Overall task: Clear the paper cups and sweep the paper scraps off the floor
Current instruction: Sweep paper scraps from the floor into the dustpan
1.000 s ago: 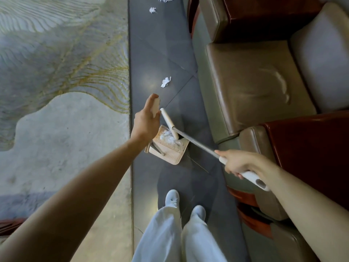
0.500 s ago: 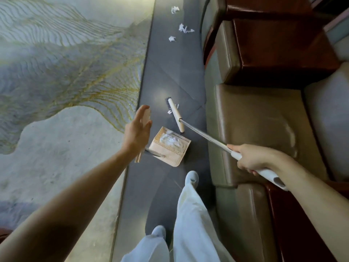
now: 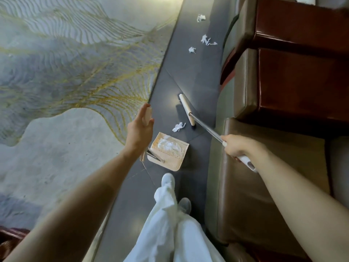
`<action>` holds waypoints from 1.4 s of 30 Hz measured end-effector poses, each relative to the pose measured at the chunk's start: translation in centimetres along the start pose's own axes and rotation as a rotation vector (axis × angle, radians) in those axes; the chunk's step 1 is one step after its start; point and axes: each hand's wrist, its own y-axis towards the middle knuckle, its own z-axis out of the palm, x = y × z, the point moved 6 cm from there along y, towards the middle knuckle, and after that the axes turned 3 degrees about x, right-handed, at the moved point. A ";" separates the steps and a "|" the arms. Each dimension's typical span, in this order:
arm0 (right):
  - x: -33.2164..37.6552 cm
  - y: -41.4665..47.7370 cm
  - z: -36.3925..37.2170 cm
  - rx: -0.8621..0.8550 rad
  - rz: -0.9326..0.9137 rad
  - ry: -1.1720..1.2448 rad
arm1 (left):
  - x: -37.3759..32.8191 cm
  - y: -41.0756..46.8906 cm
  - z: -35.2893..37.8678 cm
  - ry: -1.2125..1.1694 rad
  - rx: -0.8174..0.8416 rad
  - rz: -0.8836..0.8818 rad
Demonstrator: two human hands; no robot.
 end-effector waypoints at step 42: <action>-0.9 25.6 -54.9 0.123 -0.077 0.450 | -25.2 57.3 6.9 -0.061 0.012 0.075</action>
